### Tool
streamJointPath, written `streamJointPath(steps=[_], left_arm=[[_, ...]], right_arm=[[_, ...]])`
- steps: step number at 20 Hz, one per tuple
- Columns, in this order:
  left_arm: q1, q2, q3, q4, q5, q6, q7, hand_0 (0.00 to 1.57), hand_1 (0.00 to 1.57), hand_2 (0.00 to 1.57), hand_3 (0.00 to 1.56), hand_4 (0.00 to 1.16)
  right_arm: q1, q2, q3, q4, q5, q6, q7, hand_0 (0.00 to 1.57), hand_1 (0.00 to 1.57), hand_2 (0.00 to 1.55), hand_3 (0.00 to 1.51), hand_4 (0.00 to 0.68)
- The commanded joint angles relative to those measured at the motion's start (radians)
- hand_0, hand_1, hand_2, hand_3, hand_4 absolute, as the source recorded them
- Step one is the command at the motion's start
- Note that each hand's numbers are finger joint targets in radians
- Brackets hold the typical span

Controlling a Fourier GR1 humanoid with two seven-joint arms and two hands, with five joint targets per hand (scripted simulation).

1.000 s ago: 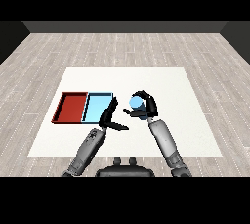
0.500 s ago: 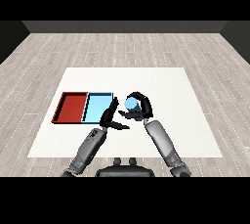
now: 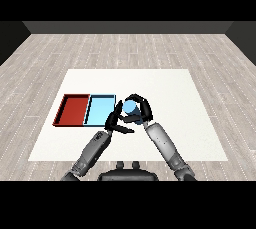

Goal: Pick the blue can and put it in the blue box

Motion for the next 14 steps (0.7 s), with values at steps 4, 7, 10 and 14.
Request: streamJointPath(steps=[4,7,10,14], left_arm=[[0.002,-0.003,-0.034,-0.020,0.018,0.030,-0.018,0.00,0.00,0.00,0.00,0.00],[-0.032,-0.003,-0.070,0.056,0.045,0.039,-0.073,0.00,0.00,0.00,0.00,0.00],[-0.018,-0.003,-0.091,-0.063,0.054,0.085,-0.006,0.00,0.00,0.00,0.00,0.00],[-0.121,-0.004,-0.075,0.078,0.148,0.064,-0.051,0.00,0.00,0.00,0.00,0.00]], right_arm=[[0.037,0.000,0.126,0.012,-0.075,-0.106,-0.042,1.46,1.46,1.45,1.39,0.628],[0.030,0.000,0.044,0.003,-0.096,-0.039,-0.048,1.45,1.45,1.45,1.38,0.608],[-0.051,0.000,0.052,0.044,-0.162,-0.100,-0.029,1.46,1.46,1.45,1.39,0.589],[-0.055,0.000,0.043,0.081,-0.189,-0.065,-0.068,1.45,1.45,1.45,1.39,0.602]])
